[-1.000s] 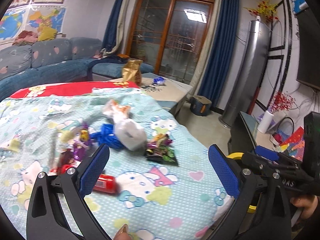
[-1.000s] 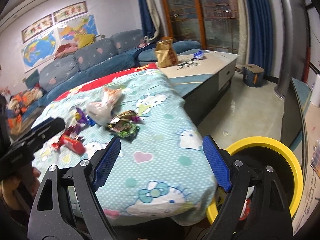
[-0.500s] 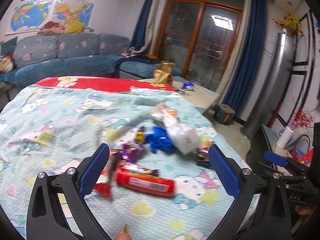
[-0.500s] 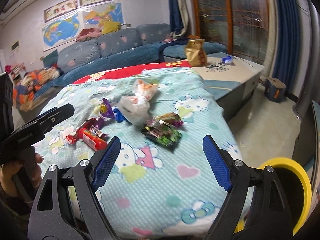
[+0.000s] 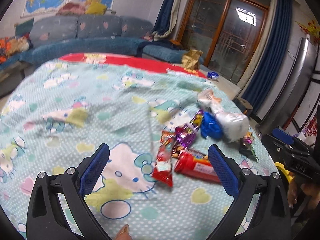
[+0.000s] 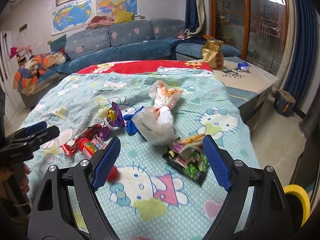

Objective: Collect trash
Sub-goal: 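Grasp the red candy wrapper with the left tool while the right tool grasps the white plastic bag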

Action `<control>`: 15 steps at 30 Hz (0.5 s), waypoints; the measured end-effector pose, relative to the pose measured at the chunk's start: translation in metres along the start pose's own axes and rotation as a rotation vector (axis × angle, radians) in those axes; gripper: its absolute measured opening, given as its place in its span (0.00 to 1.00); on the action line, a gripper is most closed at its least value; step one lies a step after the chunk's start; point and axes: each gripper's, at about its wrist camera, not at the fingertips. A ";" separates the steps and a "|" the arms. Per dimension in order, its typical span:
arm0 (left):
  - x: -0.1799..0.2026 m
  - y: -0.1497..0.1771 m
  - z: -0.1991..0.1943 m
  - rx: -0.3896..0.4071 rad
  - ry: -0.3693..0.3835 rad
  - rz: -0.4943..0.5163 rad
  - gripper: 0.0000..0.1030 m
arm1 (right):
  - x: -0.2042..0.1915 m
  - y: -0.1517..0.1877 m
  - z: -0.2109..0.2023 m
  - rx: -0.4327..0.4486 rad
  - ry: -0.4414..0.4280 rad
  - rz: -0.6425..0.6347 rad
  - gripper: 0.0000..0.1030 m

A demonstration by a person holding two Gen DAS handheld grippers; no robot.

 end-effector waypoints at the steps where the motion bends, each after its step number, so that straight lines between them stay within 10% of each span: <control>1: -0.004 0.002 0.004 -0.012 0.007 -0.014 0.92 | -0.002 -0.001 0.005 -0.005 0.006 -0.009 0.74; 15: -0.013 0.027 0.039 -0.149 0.127 -0.117 0.41 | -0.012 -0.014 0.062 -0.072 0.053 -0.024 0.74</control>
Point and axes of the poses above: each gripper's, at about its wrist camera, not at the fingertips, and z roughly the way its jaws point, x to its right, y to its underside, and after that the axes turned 14 degrees about z, right-handed
